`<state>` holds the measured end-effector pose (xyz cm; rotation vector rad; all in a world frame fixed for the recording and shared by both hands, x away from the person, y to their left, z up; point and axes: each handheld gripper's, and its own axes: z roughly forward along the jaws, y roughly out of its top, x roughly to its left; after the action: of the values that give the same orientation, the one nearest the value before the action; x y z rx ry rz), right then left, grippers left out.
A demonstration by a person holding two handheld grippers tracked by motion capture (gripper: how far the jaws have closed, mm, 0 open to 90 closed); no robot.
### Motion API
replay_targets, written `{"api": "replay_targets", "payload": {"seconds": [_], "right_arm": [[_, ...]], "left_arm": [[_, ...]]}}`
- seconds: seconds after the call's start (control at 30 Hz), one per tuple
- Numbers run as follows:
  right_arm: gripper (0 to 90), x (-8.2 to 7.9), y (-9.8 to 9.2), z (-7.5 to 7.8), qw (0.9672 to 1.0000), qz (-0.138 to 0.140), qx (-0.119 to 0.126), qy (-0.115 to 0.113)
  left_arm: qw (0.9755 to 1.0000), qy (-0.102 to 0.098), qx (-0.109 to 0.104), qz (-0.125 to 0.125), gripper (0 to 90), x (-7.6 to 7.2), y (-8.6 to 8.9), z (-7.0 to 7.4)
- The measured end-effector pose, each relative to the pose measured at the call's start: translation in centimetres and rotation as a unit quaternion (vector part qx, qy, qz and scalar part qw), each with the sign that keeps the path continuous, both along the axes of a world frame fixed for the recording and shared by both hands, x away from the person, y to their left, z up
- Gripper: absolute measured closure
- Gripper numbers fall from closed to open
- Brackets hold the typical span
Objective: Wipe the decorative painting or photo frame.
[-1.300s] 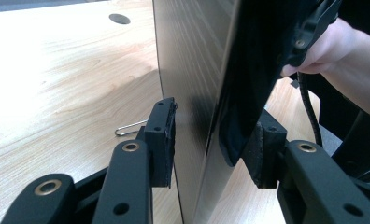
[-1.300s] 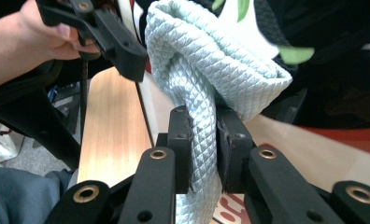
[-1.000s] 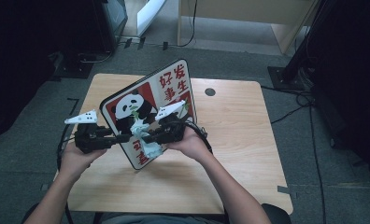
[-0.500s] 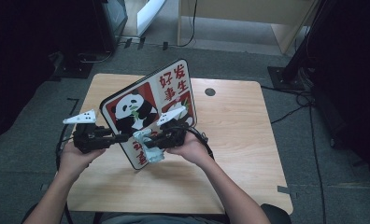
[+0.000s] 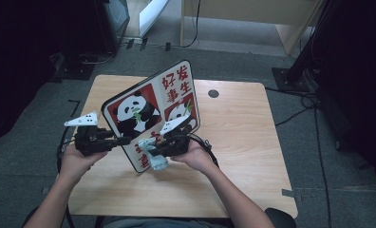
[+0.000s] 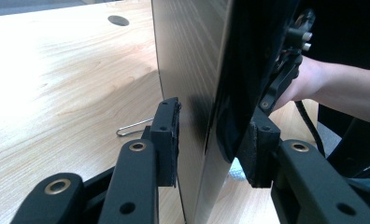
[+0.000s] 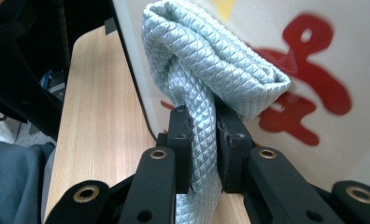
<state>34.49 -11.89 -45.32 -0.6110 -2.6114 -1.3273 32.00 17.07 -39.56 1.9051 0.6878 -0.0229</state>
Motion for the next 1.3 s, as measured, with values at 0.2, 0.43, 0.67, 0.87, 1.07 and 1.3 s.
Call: {"api": "replay_targets", "payload": {"seconds": [0.2, 0.43, 0.67, 0.87, 1.07, 1.3], "right_arm": [[78.3, -0.1, 0.0, -0.6, 0.9999, 0.002, -0.008, 0.006], [79.2, -0.2, -0.1, 1.0, 0.9999, 0.005, 0.002, 0.014], [79.1, -0.1, 0.0, 3.7, 0.9997, -0.004, 0.026, -0.002], [79.0, 0.2, 0.1, 6.3, 0.9989, -0.007, 0.041, -0.024], [79.0, 0.7, 0.7, 9.3, 0.9976, -0.004, 0.054, -0.044], [79.0, 1.2, 1.9, 12.9, 0.9958, 0.007, 0.067, -0.063]], "left_arm": [[1.0000, -0.001, -0.001, -0.001, 63.0, 0.0, 0.0, 0.0], [1.0000, -0.001, 0.000, -0.004, 62.8, 0.1, -0.1, 0.0], [1.0000, -0.002, 0.002, -0.008, 62.6, 0.0, -0.3, 0.0], [1.0000, -0.001, 0.003, -0.008, 62.2, 0.0, -0.3, 0.0], [1.0000, -0.001, 0.002, -0.007, 61.7, -0.1, -0.1, 0.0], [1.0000, -0.001, 0.004, -0.004, 61.5, -0.4, 0.0, 0.0]]}}
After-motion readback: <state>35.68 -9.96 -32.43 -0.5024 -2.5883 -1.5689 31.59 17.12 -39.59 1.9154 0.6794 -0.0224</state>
